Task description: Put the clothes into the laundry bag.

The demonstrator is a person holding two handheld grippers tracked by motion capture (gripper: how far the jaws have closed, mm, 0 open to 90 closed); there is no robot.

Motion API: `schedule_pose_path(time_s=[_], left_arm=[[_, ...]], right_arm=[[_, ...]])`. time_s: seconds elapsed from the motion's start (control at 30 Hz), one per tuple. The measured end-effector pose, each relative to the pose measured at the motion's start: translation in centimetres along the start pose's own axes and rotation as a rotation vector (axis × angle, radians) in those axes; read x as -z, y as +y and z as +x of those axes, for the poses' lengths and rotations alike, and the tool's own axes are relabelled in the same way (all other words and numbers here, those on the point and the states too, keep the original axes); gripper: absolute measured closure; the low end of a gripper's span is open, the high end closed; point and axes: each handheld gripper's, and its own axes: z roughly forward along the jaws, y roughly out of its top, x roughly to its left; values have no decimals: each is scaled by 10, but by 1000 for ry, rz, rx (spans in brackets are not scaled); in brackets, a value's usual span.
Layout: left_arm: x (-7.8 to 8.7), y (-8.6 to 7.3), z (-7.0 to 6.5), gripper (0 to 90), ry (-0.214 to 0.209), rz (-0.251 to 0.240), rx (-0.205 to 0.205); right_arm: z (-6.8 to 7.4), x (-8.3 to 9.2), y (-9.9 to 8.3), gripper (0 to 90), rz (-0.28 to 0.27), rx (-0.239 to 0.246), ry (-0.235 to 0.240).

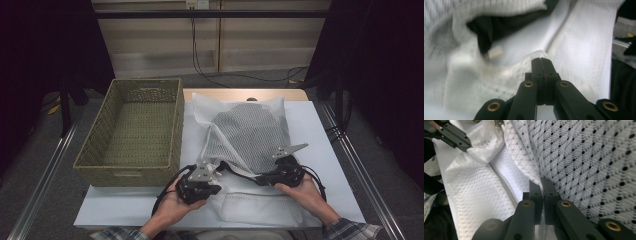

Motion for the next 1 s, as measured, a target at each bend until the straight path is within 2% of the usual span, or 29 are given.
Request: schedule_pose_path(time_s=[0.13,0.2,0.23,0.27,0.4,0.47,0.5,0.57,0.63,0.67,0.7,0.8,0.83,0.87,0.9,0.97,1.0], left_arm=[[21,-16,-1,900,17,6,27],[29,-21,0,900,15,-14,46],[35,-24,0,900,33,-15,53],[38,-26,1,900,31,-28,61],[54,-36,-1,894,53,-27,69],[59,-39,-2,880,61,-21,69],[59,-39,-3,860,58,-44,77],[61,-36,-3,848,51,-59,75],[59,-31,-3,769,64,-84,67],[56,-29,-3,721,48,-97,79],[51,-27,-2,670,50,-103,79],[31,-16,0,546,42,-79,43],[24,-12,-1,505,57,-68,49],[17,-9,-1,468,75,-50,41],[11,-7,0,452,85,-38,40],[2,-8,1,470,115,18,34],[-1,-10,2,534,134,63,-1]], right_arm=[[2,0,1,874,-2,6,8],[4,0,1,874,2,8,12],[5,0,1,873,2,10,13],[6,0,1,876,-1,13,26],[14,1,1,884,-3,16,42],[20,3,1,884,-10,36,59],[24,3,1,884,-8,41,69],[28,1,0,884,7,54,80],[31,-3,-2,883,36,67,98],[32,-6,-4,882,53,66,102],[33,-9,-5,882,65,69,104],[36,-16,-8,877,102,77,92],[37,-16,-8,877,105,79,83],[37,-16,-7,876,99,87,93],[36,-16,-7,872,99,80,89],[33,-17,-8,869,98,79,82],[32,-16,-9,852,100,78,80]])
